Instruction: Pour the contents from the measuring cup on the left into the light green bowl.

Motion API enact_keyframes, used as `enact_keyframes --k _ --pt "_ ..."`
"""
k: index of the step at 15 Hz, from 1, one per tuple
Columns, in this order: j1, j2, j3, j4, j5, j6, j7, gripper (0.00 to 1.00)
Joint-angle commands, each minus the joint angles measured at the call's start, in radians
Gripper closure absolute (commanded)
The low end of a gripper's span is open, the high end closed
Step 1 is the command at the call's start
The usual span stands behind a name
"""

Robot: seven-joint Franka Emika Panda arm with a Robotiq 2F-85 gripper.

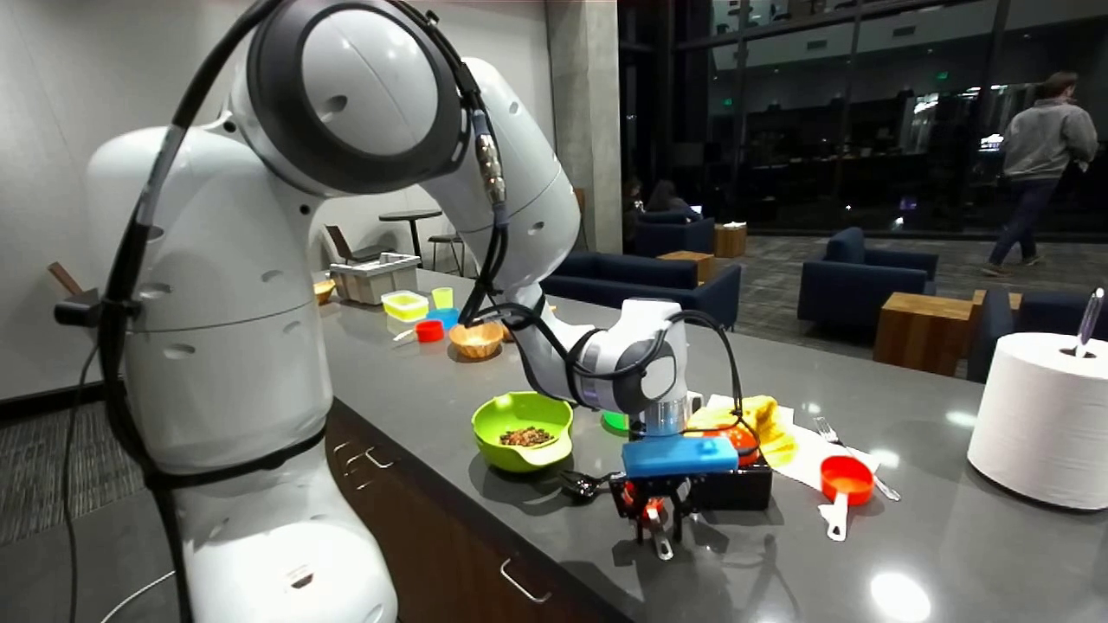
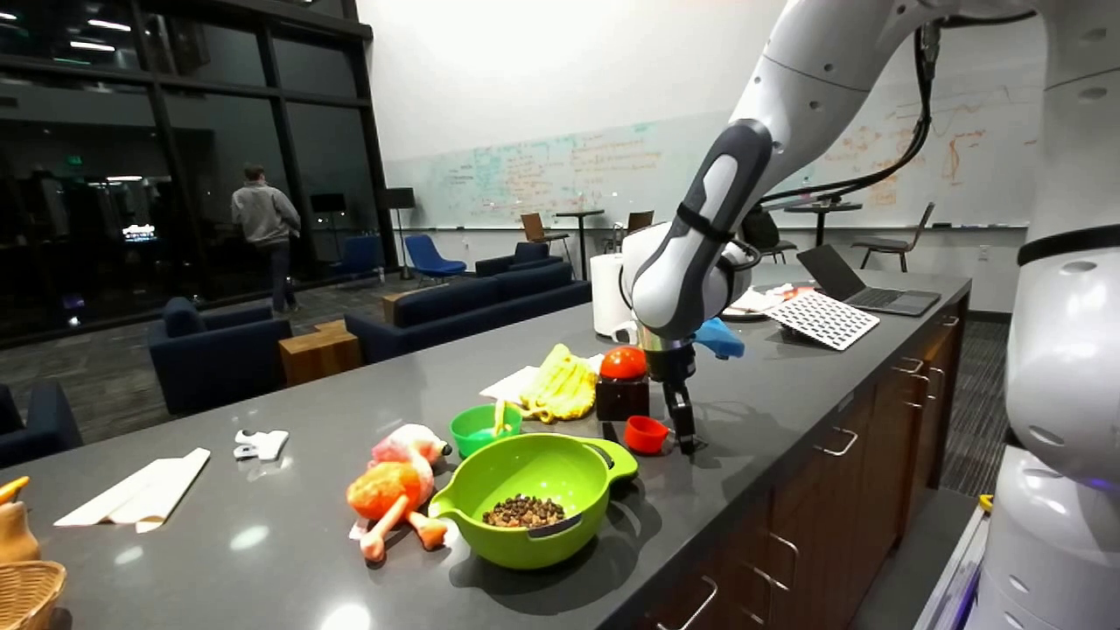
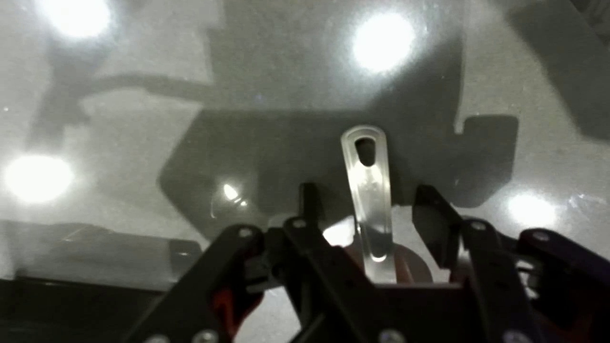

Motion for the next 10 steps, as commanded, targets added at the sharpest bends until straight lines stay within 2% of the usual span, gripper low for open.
enact_keyframes --k 1,2,6,8,10 --pt "-0.013 0.027 0.022 0.009 0.010 0.011 -0.025 0.72" --pt "-0.012 0.028 0.023 0.011 0.008 0.010 -0.026 0.75" --pt "-0.009 0.024 0.030 0.020 0.000 -0.008 -0.023 1.00" --pt "-0.008 0.020 0.030 0.023 -0.011 -0.017 -0.015 0.96" --pt "-0.007 0.010 0.031 0.026 -0.023 -0.034 -0.005 0.96"
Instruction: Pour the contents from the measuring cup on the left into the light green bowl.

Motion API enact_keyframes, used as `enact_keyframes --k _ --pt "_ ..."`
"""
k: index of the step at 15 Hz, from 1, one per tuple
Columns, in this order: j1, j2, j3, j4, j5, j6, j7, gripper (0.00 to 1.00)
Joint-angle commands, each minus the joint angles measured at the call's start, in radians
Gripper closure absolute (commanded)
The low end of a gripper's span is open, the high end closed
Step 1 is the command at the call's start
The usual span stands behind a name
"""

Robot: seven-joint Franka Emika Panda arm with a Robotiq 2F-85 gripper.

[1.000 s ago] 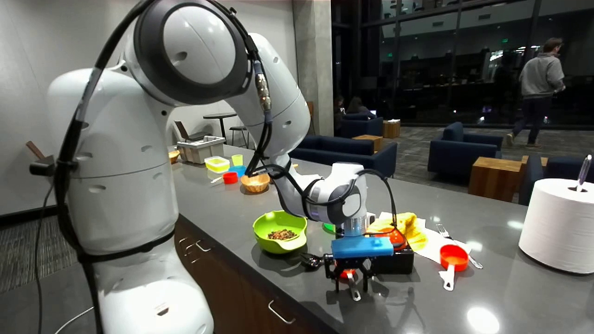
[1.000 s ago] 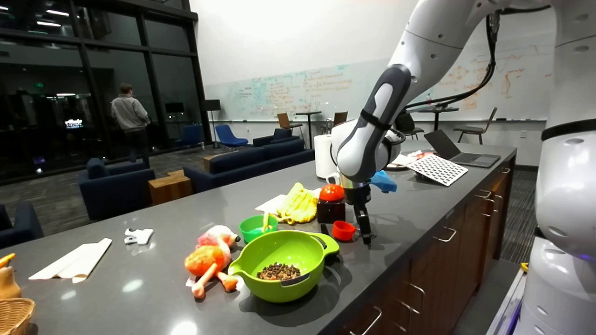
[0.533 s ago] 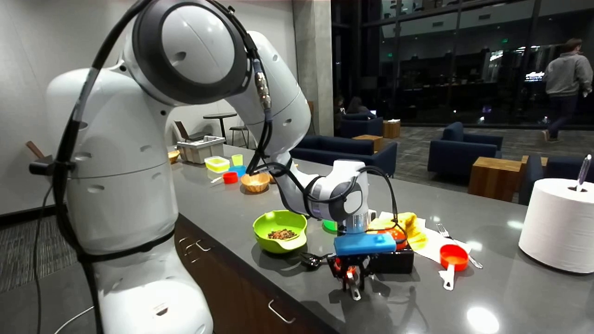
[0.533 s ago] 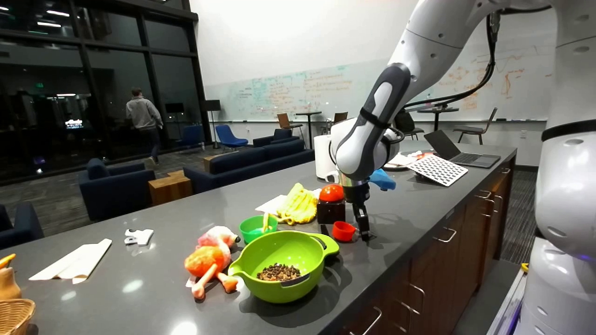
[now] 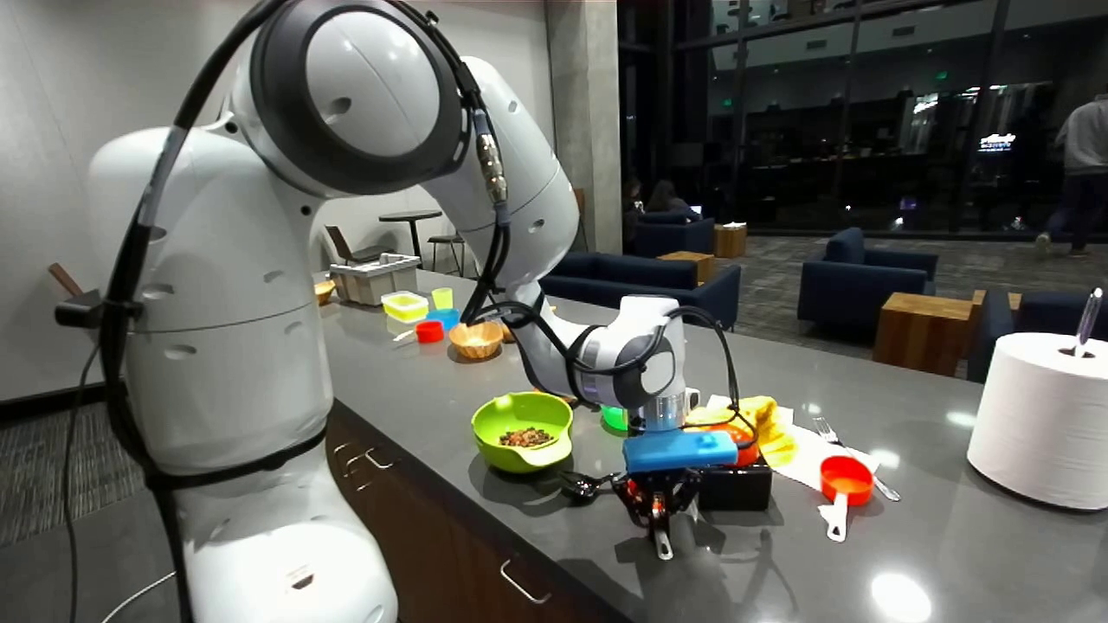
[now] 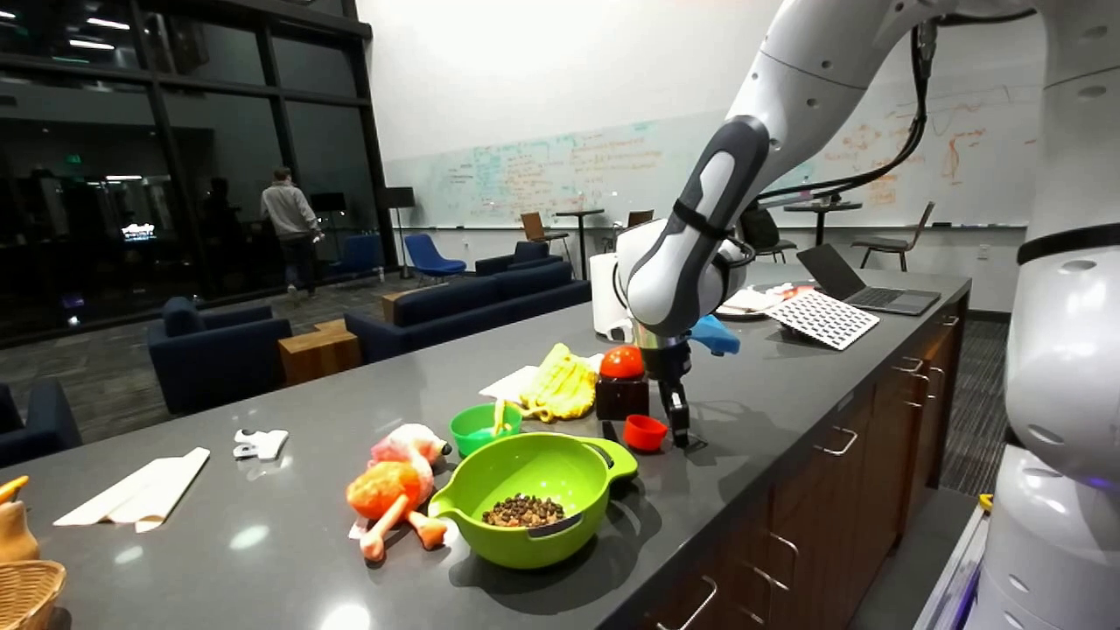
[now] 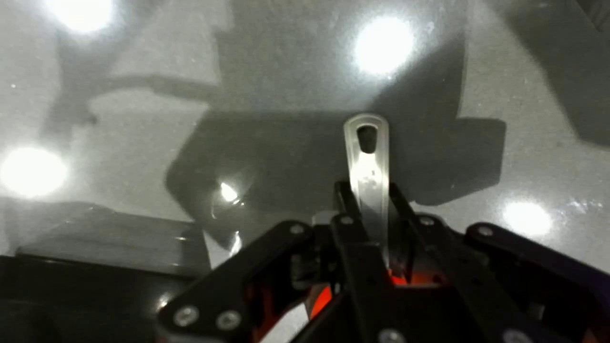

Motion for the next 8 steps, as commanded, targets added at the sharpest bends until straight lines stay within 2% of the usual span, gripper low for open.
enact_keyframes --k 1,8 --pt "-0.005 0.003 0.018 0.011 -0.026 -0.024 0.017 0.96" --pt "0.025 -0.060 0.050 0.025 -0.173 -0.143 0.138 0.96"
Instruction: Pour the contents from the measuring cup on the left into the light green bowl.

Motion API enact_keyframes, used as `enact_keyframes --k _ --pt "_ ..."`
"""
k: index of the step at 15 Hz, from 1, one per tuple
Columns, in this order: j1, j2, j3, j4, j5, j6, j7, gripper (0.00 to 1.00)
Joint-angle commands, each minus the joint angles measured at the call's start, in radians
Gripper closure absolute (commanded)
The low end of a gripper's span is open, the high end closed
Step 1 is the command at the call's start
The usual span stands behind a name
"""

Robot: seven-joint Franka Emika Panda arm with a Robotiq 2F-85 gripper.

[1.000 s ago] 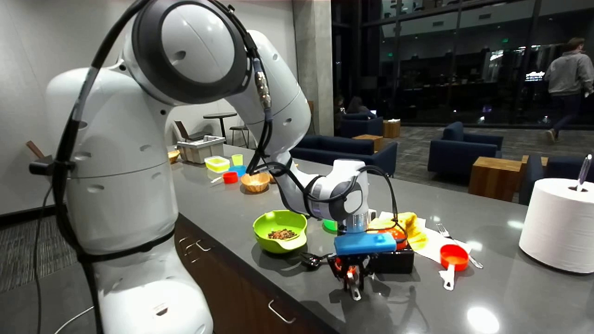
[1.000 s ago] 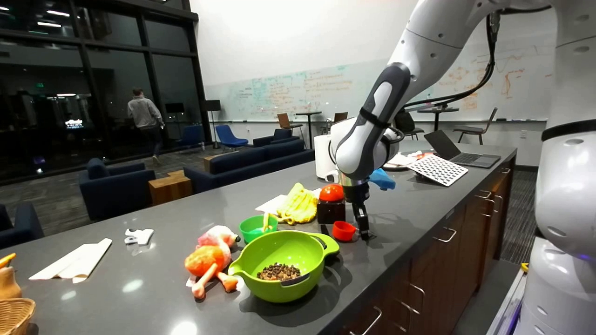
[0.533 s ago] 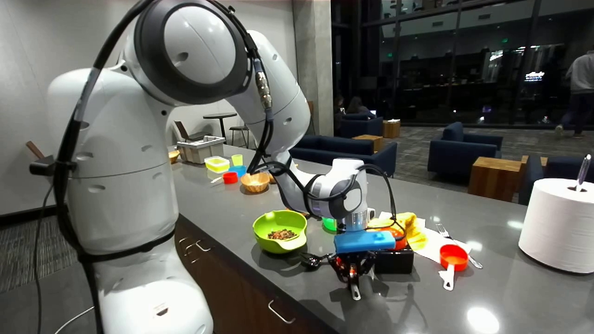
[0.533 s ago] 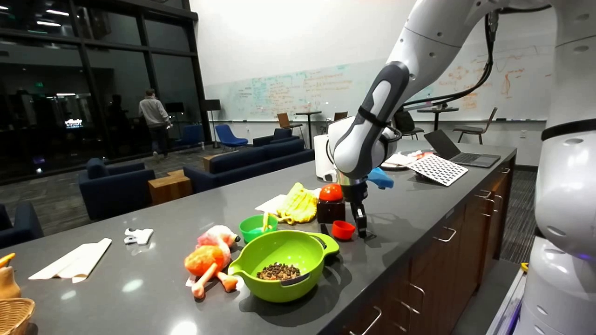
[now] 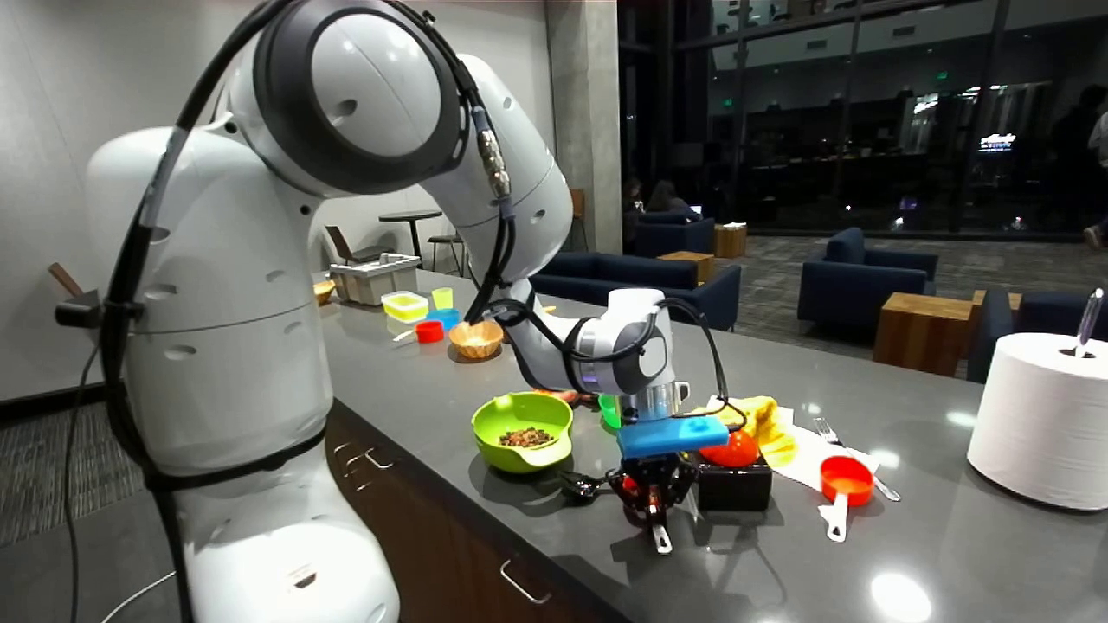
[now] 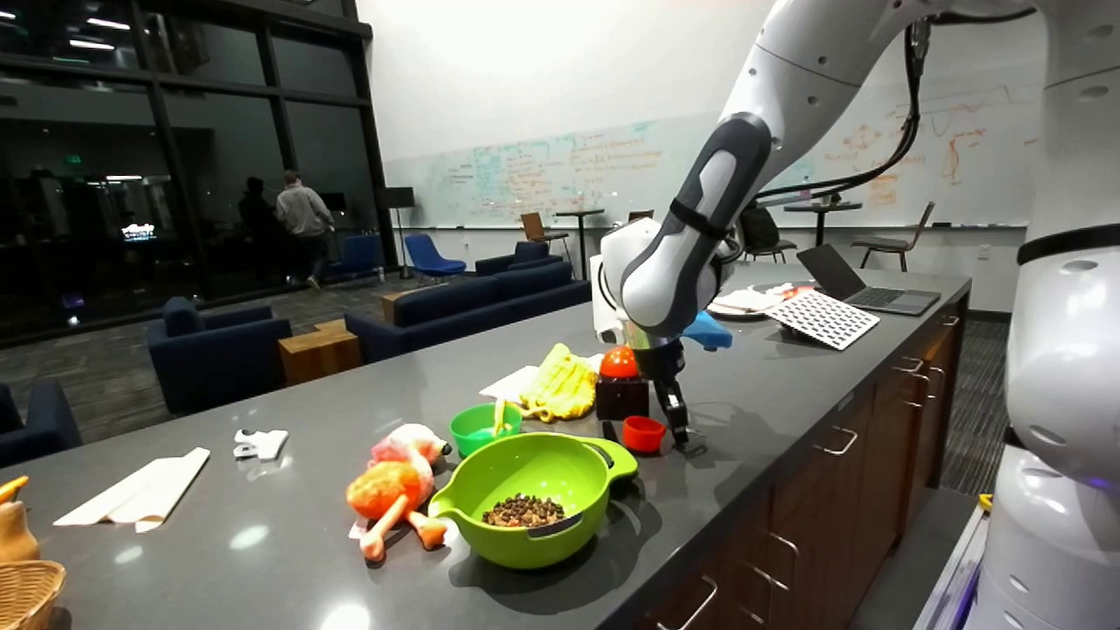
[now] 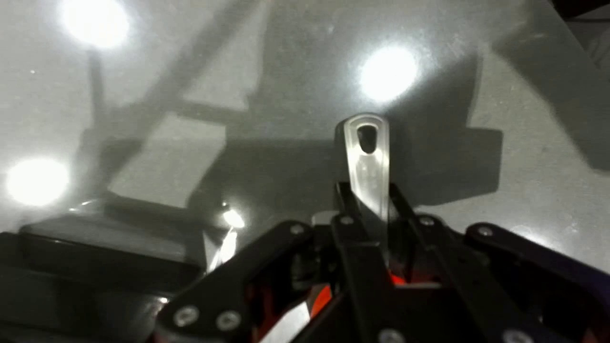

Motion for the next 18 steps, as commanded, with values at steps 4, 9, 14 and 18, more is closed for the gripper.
enact_keyframes --k 4,9,14,18 --pt "0.036 -0.097 0.052 0.019 -0.152 -0.154 0.128 0.96" --pt "0.072 -0.156 0.103 0.048 -0.239 -0.293 0.190 0.96" --pt "0.137 -0.181 0.181 0.093 -0.326 -0.495 0.250 0.96" --pt "0.197 -0.151 0.243 0.150 -0.362 -0.675 0.290 0.96"
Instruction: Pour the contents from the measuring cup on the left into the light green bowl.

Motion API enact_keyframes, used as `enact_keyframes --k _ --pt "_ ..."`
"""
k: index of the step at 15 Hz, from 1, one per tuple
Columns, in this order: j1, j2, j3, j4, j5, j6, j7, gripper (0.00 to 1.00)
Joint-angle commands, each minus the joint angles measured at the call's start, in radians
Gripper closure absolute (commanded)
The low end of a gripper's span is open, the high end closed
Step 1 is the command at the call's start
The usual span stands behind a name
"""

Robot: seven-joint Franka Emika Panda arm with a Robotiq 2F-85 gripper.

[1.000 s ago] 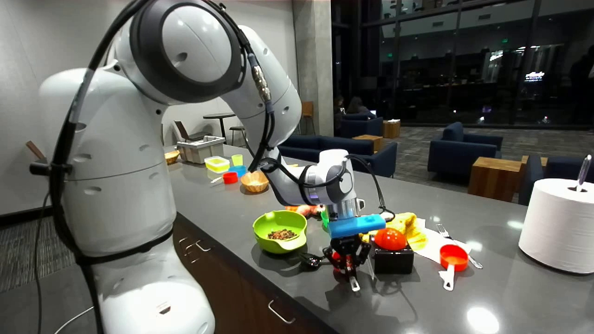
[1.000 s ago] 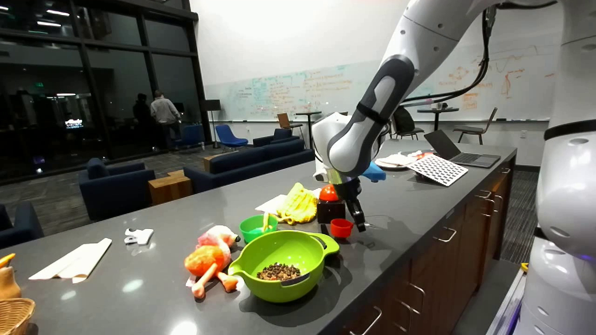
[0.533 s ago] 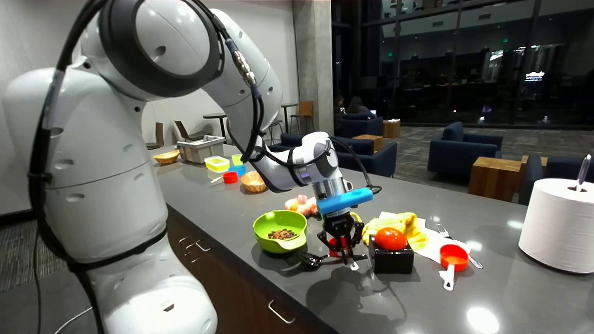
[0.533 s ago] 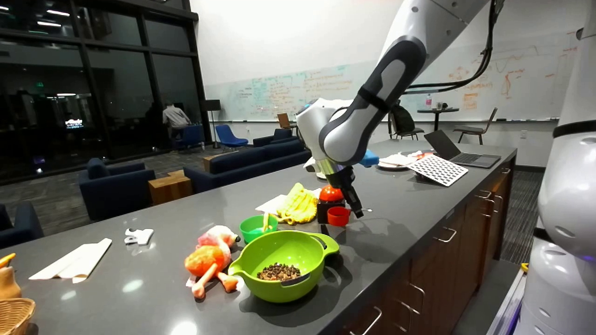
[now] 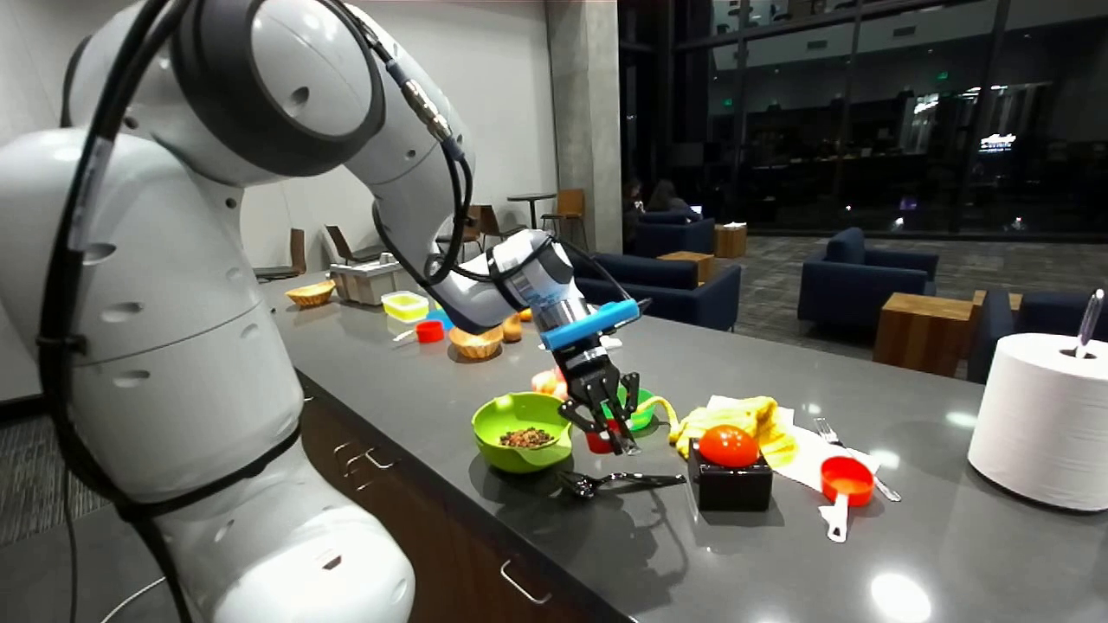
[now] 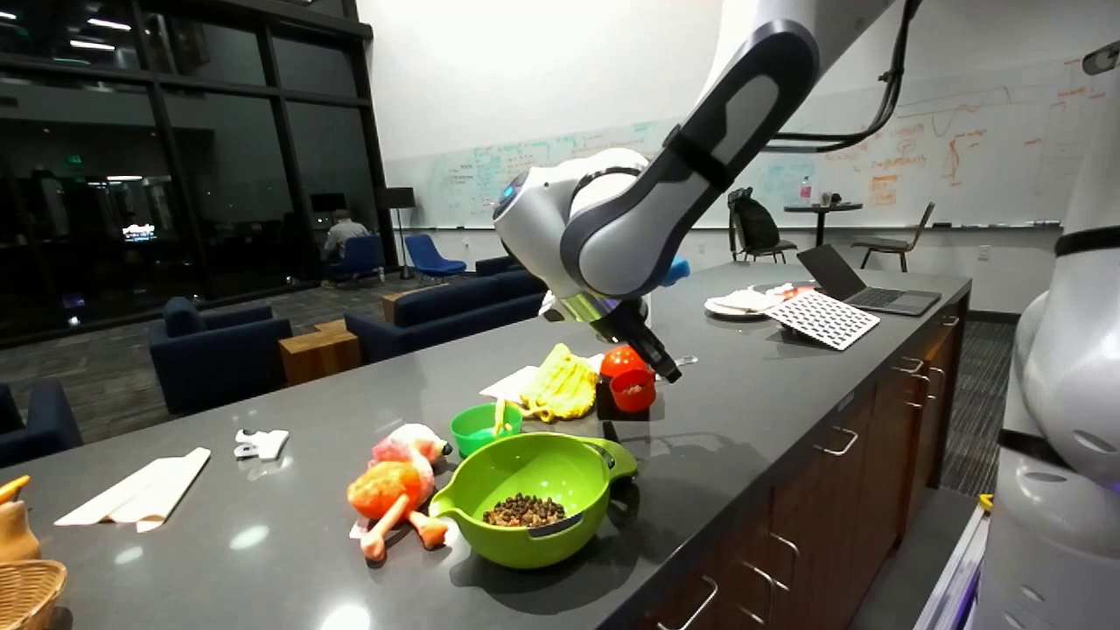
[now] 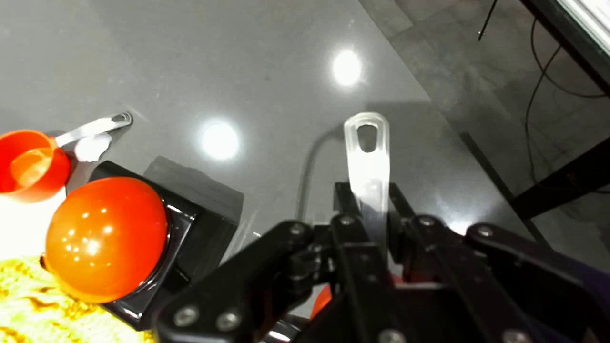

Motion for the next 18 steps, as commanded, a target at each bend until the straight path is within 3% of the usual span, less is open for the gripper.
enact_keyframes --k 1,9,18 --pt "0.052 0.022 0.048 0.054 -0.045 -0.153 0.043 0.96" --pt "0.138 0.182 0.129 0.237 -0.130 -0.425 0.050 0.96" --pt "0.211 0.500 0.158 0.517 -0.190 -0.688 0.035 0.96"
